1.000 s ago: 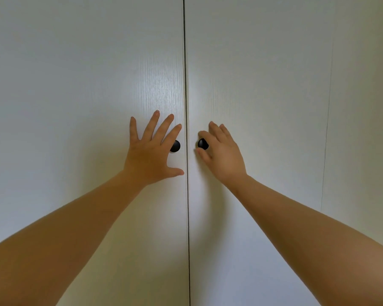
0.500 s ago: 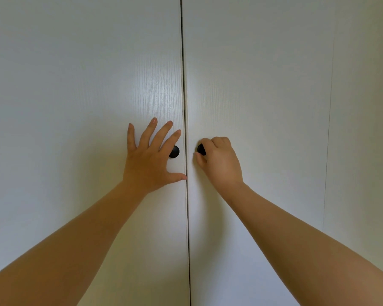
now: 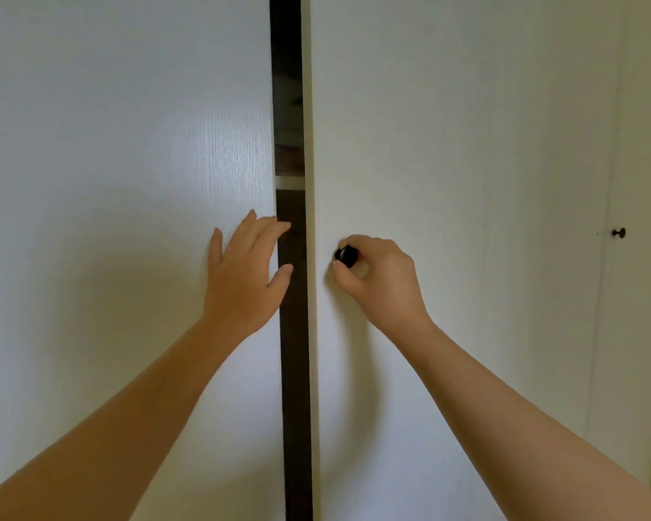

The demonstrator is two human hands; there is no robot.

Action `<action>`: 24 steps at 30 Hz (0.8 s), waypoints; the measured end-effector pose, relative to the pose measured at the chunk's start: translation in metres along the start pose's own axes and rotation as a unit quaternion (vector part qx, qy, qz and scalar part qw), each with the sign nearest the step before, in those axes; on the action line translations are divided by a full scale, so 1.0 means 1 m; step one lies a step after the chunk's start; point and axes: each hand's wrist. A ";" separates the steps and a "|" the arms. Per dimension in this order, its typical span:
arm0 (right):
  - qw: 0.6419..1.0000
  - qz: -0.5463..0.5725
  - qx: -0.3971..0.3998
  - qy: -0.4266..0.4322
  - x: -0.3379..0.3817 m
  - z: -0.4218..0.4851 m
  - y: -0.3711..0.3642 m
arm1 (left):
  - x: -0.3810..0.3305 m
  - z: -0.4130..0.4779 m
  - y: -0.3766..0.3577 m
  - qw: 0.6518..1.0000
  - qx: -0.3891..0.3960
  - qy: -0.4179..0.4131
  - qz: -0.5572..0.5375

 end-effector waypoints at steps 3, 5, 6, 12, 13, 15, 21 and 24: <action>0.999 0.023 0.020 -0.034 -0.004 -0.009 0.028 | -0.033 -0.005 -0.012 0.951 0.003 0.117 -0.288; 0.996 0.053 0.026 -0.071 -0.019 0.005 -0.004 | -0.009 -0.001 -0.045 0.865 0.027 0.136 -0.482; 0.993 0.075 0.030 -0.088 -0.021 0.005 0.002 | -0.015 -0.003 -0.049 0.831 0.041 0.107 -0.544; 0.968 0.198 0.039 -0.150 -0.038 -0.006 0.055 | -0.073 -0.023 -0.073 0.741 0.130 0.017 -0.658; 0.964 0.210 0.039 -0.160 -0.041 -0.007 0.067 | -0.084 -0.025 -0.076 0.726 0.142 0.015 -0.673; 0.951 0.251 0.046 -0.176 -0.042 -0.008 0.079 | -0.099 -0.029 -0.078 0.716 0.161 0.005 -0.679; 0.927 0.293 -0.011 -0.232 -0.073 -0.022 0.131 | -0.172 -0.030 -0.105 0.708 0.175 0.007 -0.684; 0.914 0.299 -0.055 -0.268 -0.079 -0.029 0.153 | -0.206 -0.026 -0.120 0.715 0.197 0.003 -0.670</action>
Point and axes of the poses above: each hand's wrist, its own z-axis towards the middle knuckle, its own y-axis out of the back of the hand, x = y × z, and after that the axes turned 6 degrees about -y, right-handed
